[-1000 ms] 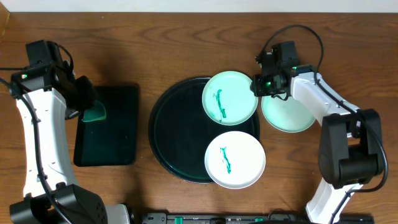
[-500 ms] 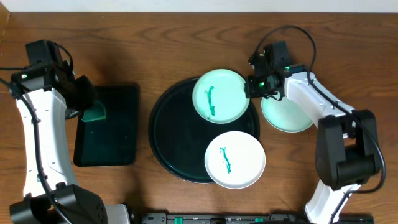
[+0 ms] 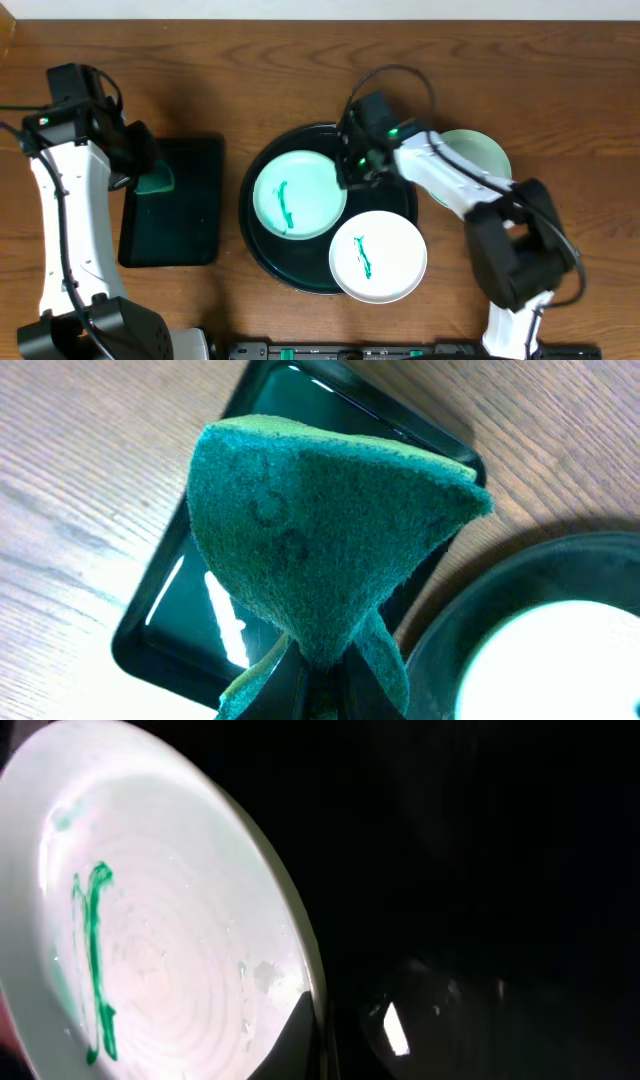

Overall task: Clean dirty plates on tray and stack at the side
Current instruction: 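Grasp the top plate with the right gripper and slide it left on the tray, then scrub the held plate with the sponge in the left gripper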

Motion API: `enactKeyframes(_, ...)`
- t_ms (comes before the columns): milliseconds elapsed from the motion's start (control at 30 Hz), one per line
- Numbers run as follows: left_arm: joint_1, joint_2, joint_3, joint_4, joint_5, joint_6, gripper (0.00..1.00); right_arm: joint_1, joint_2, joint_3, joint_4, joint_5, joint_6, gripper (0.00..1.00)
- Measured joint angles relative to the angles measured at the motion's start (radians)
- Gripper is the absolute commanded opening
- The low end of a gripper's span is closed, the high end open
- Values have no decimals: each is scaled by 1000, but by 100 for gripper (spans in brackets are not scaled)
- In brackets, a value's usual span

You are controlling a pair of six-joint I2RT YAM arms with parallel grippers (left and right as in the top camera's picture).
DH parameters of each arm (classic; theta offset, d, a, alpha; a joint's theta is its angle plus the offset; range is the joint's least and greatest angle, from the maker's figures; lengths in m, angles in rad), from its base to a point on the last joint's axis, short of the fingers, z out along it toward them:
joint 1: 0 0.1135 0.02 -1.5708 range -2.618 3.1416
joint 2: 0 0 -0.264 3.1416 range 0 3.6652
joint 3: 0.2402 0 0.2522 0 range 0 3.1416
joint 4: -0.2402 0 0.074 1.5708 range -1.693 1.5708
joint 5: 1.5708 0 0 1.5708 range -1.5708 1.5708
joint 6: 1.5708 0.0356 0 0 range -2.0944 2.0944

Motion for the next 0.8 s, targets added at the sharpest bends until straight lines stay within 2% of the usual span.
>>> enactKeyframes(100, -48, 0, 0, 0, 0, 0, 7, 2, 58, 0, 5, -9, 12, 1)
enactKeyframes(500, -309, 38, -40, 24, 71, 0, 7, -2, 60, 0, 14, -6, 27, 1)
enactKeyframes(800, -488, 220, -51, 47, 113, -24, 7, -2, 60, 0, 14, -6, 27, 1)
